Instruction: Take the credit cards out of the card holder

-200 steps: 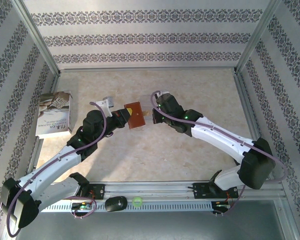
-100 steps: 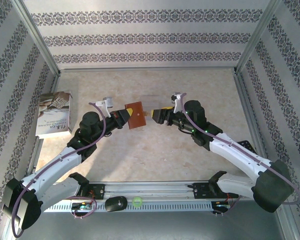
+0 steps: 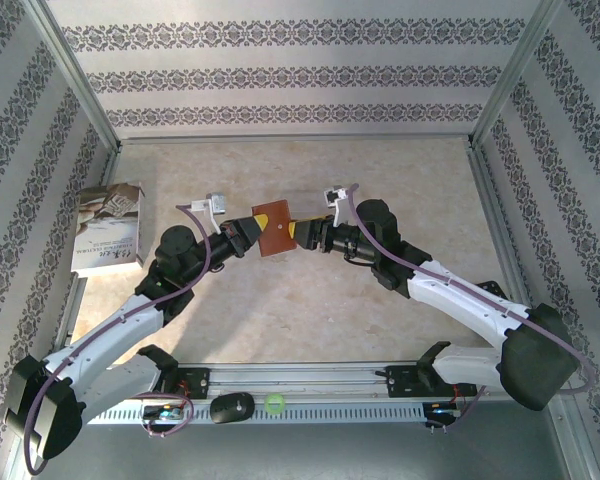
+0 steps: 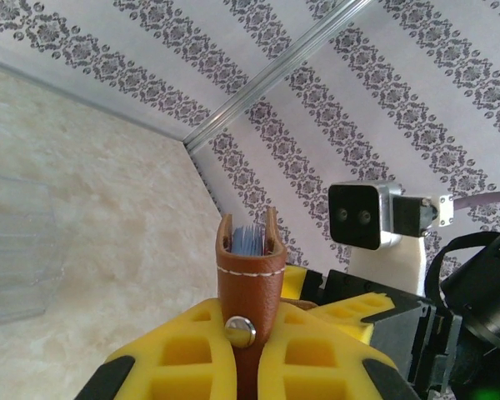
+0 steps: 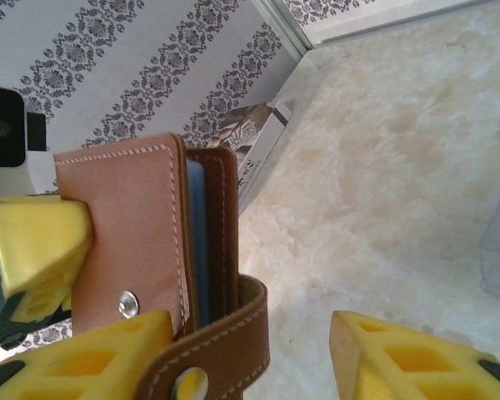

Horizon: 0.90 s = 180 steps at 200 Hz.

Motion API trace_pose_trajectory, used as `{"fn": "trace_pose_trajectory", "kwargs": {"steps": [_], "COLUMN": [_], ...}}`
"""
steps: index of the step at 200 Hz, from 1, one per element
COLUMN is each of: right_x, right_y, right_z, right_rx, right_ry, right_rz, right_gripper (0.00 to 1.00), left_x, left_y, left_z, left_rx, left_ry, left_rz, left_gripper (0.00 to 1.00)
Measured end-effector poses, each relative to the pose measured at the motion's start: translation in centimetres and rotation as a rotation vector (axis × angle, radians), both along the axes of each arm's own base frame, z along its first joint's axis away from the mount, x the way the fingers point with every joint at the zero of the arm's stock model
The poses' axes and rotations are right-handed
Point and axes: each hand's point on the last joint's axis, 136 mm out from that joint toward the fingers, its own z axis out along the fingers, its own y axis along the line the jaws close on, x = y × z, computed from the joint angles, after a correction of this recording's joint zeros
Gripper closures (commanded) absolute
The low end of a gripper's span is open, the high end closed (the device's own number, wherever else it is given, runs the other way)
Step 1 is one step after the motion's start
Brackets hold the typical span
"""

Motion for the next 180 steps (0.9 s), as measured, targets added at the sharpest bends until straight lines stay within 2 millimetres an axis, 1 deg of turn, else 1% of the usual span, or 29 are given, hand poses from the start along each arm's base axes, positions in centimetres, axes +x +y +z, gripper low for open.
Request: {"fn": "trace_pose_trajectory", "kwargs": {"steps": [11, 46, 73, 99, 109, 123, 133, 143, 160, 180], "right_x": [0.1, 0.4, 0.5, 0.3, 0.3, 0.2, 0.2, 0.2, 0.2, -0.2], "right_y": [-0.1, -0.4, -0.5, -0.4, -0.4, -0.3, -0.4, -0.6, -0.9, -1.4], "right_z": [0.0, 0.6, 0.9, 0.5, 0.3, -0.1, -0.5, -1.0, -1.9, -2.7], "right_rx": [0.0, 0.015, 0.02, 0.015, 0.01, 0.004, 0.003, -0.01, -0.025, -0.067], "right_ry": [-0.002, -0.007, -0.015, -0.011, -0.008, -0.001, 0.013, 0.017, 0.049, 0.069], "right_rz": [-0.006, -0.035, -0.043, -0.047, -0.05, -0.054, -0.062, -0.068, -0.088, -0.114], "right_gripper": [0.49, 0.61, 0.58, 0.61, 0.65, 0.74, 0.84, 1.0, 1.0, 1.0], "left_x": [0.0, -0.1, 0.0, 0.1, 0.1, 0.1, 0.1, 0.1, 0.2, 0.6], "left_y": [0.0, 0.0, 0.0, -0.1, -0.1, -0.1, -0.1, 0.0, -0.1, -0.3], "left_z": [-0.3, -0.8, -0.7, -0.9, -1.1, -1.1, -1.0, -0.9, -1.1, -2.3], "left_rx": [-0.001, -0.006, -0.015, -0.022, -0.024, -0.028, -0.03, -0.033, -0.035, -0.022], "left_ry": [0.006, 0.019, 0.017, 0.025, 0.029, 0.031, 0.027, 0.023, 0.027, 0.064], "left_rz": [0.0, 0.0, 0.0, 0.0, 0.0, 0.001, 0.001, 0.001, 0.0, -0.001], "left_gripper": [1.0, 1.0, 1.0, 1.0, 1.0, 1.0, 1.0, 1.0, 1.0, 1.0]}}
